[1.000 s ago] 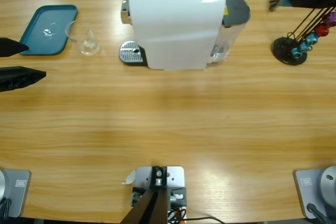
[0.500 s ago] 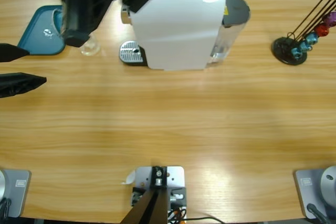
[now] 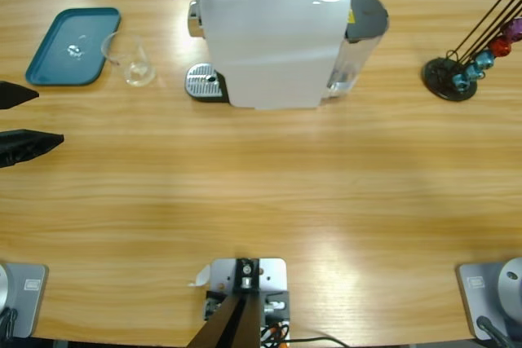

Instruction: Pour coffee

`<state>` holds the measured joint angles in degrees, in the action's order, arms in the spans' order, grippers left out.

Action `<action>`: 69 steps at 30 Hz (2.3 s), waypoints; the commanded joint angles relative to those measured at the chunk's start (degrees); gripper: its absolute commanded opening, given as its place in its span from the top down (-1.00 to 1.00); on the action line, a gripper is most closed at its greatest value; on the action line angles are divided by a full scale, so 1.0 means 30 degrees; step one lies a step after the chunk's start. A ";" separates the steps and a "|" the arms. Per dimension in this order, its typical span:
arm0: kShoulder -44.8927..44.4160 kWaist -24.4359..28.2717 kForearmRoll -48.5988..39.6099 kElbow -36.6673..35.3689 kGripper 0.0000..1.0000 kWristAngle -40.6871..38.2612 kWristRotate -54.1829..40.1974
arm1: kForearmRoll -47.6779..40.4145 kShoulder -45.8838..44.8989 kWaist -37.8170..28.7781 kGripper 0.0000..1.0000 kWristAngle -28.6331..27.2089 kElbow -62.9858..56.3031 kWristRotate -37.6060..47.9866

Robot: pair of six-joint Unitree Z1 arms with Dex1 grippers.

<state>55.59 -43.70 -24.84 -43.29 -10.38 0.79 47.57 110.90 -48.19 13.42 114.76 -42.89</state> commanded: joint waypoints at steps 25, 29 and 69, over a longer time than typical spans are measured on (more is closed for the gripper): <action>-0.0360 -0.0199 -0.0098 0.0836 -0.83 -0.0173 0.0147 | -0.0640 0.1552 0.2042 1.00 -0.0285 -0.1807 -0.0790; -0.0266 -0.0199 -0.0098 0.0836 -0.83 -0.0173 0.0147 | -0.0798 0.1740 0.2124 1.00 -0.0285 -0.1672 -0.0790; 0.0519 -0.0199 0.0166 0.0631 -0.84 -0.0085 0.0117 | 0.1727 0.1798 0.1497 -0.31 -0.2201 0.3021 0.0441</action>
<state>55.93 -43.70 -24.84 -43.08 -10.38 0.79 47.75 115.12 -41.52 10.12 116.54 -43.85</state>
